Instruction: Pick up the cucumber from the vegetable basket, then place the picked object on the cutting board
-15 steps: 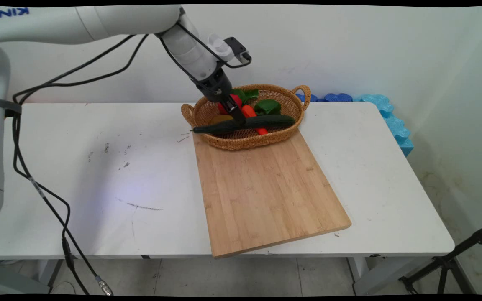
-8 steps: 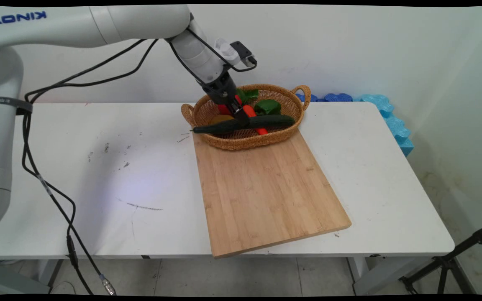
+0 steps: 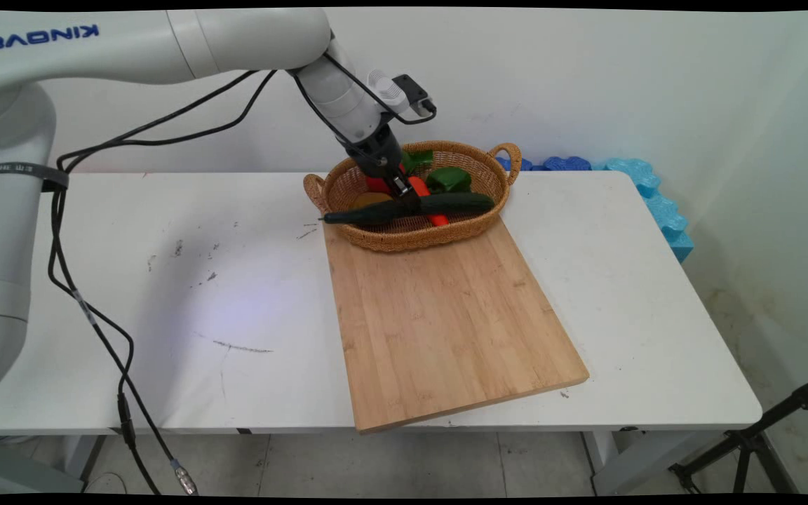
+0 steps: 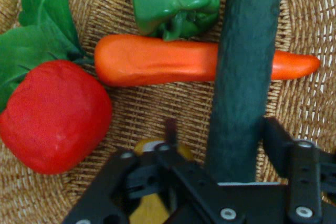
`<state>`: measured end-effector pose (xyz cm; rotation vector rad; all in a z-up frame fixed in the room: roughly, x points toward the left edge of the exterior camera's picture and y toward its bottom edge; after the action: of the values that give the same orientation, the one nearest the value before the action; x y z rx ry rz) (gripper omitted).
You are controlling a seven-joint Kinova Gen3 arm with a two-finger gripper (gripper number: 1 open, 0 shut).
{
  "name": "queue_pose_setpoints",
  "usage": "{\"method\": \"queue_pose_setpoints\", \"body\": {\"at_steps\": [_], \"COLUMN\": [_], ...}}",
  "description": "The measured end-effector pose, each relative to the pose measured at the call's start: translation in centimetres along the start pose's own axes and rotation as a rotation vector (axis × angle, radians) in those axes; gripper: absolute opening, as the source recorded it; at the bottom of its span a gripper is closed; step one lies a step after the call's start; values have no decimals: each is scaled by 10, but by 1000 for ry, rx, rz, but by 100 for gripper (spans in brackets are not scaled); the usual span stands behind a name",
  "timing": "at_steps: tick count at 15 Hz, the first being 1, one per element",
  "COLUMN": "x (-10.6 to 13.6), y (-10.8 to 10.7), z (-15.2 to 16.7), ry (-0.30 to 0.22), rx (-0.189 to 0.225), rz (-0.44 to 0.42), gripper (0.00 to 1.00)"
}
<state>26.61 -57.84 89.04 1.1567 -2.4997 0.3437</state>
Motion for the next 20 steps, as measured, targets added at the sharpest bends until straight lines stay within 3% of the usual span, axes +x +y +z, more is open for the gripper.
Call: {"method": "queue_pose_setpoints", "body": {"at_steps": [5, 9, 15, 20], "x": [2, 4, 6, 0], "y": [-3, -4, 7, 28], "z": [0, -17, -92, -153], "ry": [-3, 17, 92, 144], "rx": [5, 18, 19, -9], "rz": [5, -4, -21, -19], "gripper": [0, 0, 0, 0]}}
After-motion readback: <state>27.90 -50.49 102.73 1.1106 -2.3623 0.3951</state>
